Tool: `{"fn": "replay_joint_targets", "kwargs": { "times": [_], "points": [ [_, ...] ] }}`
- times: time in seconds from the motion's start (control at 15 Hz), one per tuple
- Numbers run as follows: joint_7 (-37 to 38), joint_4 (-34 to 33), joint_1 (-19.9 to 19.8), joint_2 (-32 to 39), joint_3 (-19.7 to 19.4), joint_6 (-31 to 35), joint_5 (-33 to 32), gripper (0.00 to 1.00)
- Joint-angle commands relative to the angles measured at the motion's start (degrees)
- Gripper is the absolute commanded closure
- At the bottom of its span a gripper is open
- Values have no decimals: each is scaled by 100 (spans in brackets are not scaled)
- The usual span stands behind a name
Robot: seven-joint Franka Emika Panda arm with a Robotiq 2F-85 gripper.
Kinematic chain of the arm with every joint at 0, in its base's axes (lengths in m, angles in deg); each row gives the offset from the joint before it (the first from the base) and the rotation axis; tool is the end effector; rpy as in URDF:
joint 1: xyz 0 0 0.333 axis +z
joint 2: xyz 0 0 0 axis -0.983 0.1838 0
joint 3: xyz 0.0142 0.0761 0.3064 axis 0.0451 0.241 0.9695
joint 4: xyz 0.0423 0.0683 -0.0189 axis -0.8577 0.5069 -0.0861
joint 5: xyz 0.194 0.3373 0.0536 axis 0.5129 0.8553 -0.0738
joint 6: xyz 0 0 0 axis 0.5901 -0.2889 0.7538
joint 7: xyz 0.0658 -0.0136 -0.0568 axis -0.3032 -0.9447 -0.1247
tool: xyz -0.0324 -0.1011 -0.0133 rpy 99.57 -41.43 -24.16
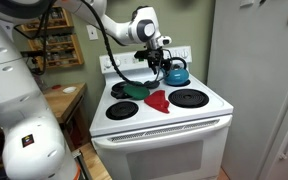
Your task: Unfold the red towel on the stove
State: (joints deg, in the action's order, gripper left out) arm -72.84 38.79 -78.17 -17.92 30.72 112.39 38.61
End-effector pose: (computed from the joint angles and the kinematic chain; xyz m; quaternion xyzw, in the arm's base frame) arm 0.5436 0.1084 0.4763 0.9909 0.0427 0.1257 0.0239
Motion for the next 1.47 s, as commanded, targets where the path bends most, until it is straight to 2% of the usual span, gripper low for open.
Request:
{"fn": "replay_joint_targets", "kwargs": {
  "times": [0.0, 0.07, 0.2, 0.4, 0.6, 0.67, 1.07, 1.4],
  "points": [
    [11, 8, 154, -12, -146, -13, -11, 0],
    [13, 22, 154, -19, -146, -13, -12, 0],
    [-536, -86, 237, 222, -156, 199, 508, 0],
    [-1538, -80, 388, 592, -147, 624, 1637, 0],
    [-2781, -35, 378, 911, -94, 729, 2606, 0],
    [-2129, -22, 417, 700, -110, 611, 2125, 0],
    [-2131, -109, 367, 840, -173, 636, 2112, 0],
    [-2552, -239, 182, 1153, -356, 604, 2289, 0]
  ]
}}
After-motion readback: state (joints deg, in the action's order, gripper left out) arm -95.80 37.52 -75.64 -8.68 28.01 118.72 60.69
